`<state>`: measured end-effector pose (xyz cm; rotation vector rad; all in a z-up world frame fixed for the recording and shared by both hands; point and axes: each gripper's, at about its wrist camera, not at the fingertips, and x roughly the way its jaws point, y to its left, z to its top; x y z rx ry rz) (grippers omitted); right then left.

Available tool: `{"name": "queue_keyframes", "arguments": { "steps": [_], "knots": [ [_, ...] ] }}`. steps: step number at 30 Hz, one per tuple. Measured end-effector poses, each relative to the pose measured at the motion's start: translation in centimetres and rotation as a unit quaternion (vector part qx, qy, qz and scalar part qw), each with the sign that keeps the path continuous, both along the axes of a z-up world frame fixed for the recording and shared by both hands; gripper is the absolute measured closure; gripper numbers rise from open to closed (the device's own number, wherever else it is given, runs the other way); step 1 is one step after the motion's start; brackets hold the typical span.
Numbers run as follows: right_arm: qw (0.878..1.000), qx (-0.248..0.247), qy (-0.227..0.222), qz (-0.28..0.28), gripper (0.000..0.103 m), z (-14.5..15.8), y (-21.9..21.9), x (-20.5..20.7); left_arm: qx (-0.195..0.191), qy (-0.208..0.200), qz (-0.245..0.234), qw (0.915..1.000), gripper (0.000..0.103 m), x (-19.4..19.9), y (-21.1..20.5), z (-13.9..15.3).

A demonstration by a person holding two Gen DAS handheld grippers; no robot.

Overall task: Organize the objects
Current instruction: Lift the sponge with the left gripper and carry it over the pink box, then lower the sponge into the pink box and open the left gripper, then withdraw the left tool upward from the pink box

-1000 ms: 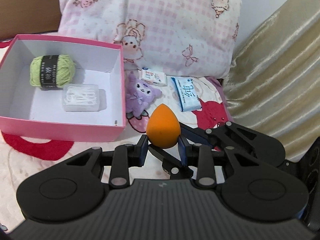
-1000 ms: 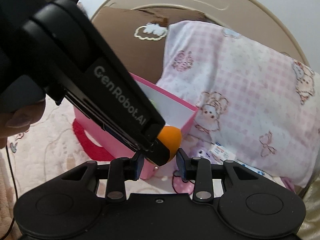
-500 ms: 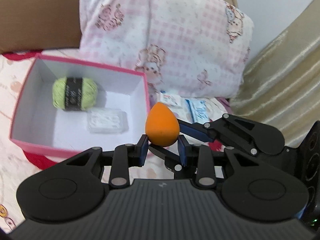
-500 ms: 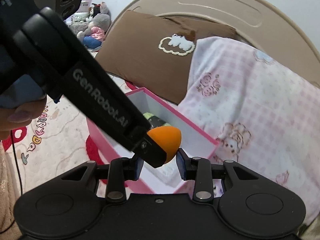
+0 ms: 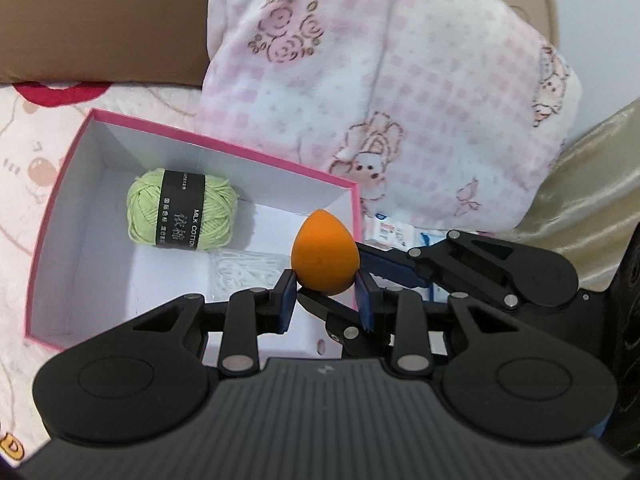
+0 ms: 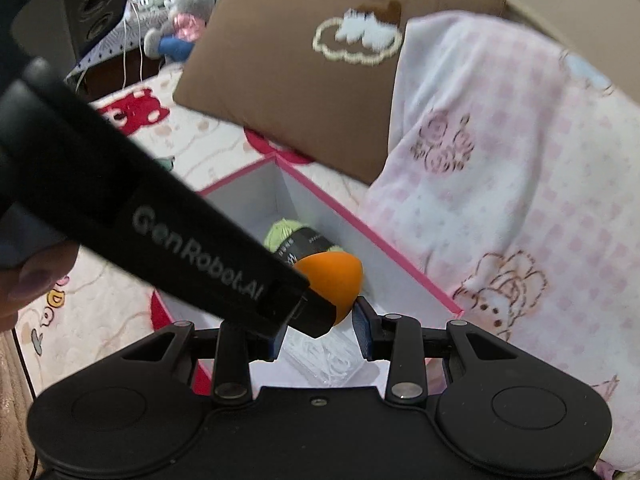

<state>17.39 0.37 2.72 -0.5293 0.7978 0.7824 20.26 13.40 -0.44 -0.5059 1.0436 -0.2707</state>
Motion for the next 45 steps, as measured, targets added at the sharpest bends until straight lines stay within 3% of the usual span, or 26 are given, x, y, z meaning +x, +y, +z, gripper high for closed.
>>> {"name": "queue_keyframes", "arguments": {
  "steps": [4,13,20,32,37,45],
  "knots": [
    [1.0,-0.026,0.011,0.006,0.063,-1.9,0.7,1.9,-0.032,0.021,0.008,0.9992,0.073,2.2,0.8,-2.9],
    [0.998,-0.05,0.029,0.018,0.062,-7.2,2.2,4.7,-0.046,0.065,0.019,0.9966,0.073,5.9,2.0,-8.5],
    [0.997,-0.066,0.036,0.009,0.062,-8.5,2.8,6.3,-0.066,0.055,0.033,0.9958,0.073,7.2,2.3,-10.4],
    [0.993,-0.11,0.035,0.013,0.062,-10.4,3.9,6.1,-0.049,0.056,0.06,0.9954,0.073,7.8,2.7,-11.6],
    [0.996,-0.087,0.033,0.003,0.064,-10.4,3.6,5.2,-0.051,0.059,0.06,0.9952,0.076,7.8,2.7,-11.7],
    [0.998,-0.055,0.031,0.007,0.065,-9.3,2.2,4.4,0.001,0.045,0.064,0.9969,0.076,6.7,2.5,-10.2]
  ]
}}
